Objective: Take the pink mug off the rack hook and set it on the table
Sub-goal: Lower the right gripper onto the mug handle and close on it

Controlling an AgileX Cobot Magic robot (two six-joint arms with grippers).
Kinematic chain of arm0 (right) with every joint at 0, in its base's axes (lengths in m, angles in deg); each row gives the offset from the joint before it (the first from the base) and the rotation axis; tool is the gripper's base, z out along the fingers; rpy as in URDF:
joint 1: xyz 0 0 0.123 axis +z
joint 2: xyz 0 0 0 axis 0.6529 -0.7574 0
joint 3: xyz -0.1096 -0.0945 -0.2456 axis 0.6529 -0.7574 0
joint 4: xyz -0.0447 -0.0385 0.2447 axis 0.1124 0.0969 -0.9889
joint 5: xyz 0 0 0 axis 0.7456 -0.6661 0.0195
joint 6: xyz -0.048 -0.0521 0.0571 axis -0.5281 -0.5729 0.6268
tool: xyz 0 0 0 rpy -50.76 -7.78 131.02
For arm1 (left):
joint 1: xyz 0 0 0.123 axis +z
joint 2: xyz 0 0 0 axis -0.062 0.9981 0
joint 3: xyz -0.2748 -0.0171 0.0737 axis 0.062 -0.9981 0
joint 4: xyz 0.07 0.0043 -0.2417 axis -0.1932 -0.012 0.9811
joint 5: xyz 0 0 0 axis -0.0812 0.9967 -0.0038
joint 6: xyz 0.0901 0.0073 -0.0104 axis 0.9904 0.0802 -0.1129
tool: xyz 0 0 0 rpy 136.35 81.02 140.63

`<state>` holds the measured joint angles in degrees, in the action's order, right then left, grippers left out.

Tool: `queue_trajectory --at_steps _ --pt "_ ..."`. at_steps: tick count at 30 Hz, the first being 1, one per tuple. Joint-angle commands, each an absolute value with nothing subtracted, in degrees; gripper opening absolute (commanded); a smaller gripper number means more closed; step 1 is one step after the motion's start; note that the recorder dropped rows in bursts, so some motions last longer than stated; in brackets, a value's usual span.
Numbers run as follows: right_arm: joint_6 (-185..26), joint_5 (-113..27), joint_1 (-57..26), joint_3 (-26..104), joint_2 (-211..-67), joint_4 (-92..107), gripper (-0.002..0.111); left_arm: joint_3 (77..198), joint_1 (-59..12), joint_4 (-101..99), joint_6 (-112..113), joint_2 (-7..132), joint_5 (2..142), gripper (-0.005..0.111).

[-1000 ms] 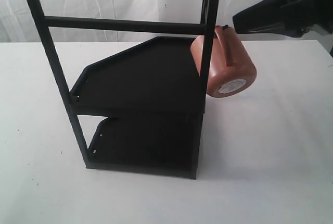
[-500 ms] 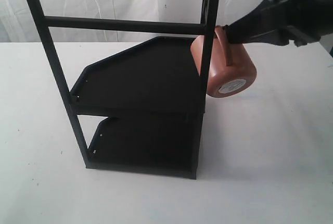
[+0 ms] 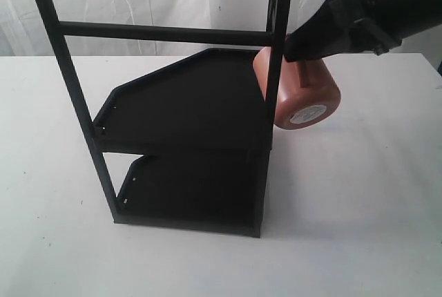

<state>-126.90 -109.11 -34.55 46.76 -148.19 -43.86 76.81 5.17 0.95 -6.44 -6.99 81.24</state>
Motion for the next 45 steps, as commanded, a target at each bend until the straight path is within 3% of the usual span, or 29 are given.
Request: queue_trajectory --at_steps 1,34,41,45 --pt "-127.78 -110.19 -34.49 47.04 -149.95 -43.98 0.044 76.63 4.81 1.49 -6.44 -7.21 80.97 0.0" --pt "-127.11 -112.33 -34.49 47.04 -150.84 -44.39 0.038 76.63 4.81 1.49 -6.44 -7.21 80.97 0.0" --pt "-127.11 -111.51 -34.49 47.04 -150.84 -44.39 0.017 76.63 4.81 1.49 -6.44 -7.21 80.97 0.0" --pt "-126.07 -110.11 -34.49 47.04 -150.84 -44.39 0.015 76.63 4.81 1.49 -6.44 -7.21 80.97 0.0"
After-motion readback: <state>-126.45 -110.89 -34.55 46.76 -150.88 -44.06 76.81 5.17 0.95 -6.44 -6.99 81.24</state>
